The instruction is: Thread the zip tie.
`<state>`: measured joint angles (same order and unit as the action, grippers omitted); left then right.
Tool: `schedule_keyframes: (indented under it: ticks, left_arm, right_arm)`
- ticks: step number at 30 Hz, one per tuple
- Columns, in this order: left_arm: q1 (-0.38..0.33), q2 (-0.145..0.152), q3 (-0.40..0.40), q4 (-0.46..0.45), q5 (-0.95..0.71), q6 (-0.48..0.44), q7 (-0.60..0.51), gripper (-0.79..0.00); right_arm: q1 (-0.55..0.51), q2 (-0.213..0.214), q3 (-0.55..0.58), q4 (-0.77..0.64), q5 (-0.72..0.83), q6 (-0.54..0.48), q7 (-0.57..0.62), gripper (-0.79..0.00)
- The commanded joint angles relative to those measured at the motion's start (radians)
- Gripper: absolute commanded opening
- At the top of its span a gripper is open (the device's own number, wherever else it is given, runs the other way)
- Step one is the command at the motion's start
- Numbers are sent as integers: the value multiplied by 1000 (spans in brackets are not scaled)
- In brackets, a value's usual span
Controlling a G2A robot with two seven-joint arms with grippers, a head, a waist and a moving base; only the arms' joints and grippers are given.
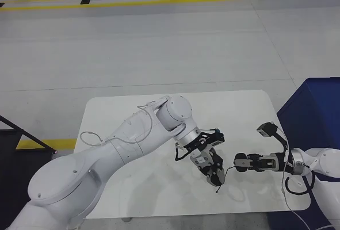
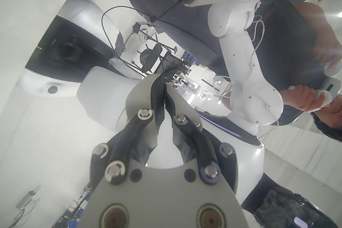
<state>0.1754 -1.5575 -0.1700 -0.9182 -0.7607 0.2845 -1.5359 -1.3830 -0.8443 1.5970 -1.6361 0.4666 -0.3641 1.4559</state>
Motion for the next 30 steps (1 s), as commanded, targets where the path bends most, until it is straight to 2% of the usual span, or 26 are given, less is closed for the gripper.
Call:
schedule_keyframes:
  ticks: [1,30]
  left_arm:
    - [-1,0,0,1,-1,0,0,-785]
    - [13,-42,0,61,10,0,0,-785]
  right_arm:
    - [0,0,0,0,0,0,0,-785]
    - [0,0,0,0,0,0,0,-785]
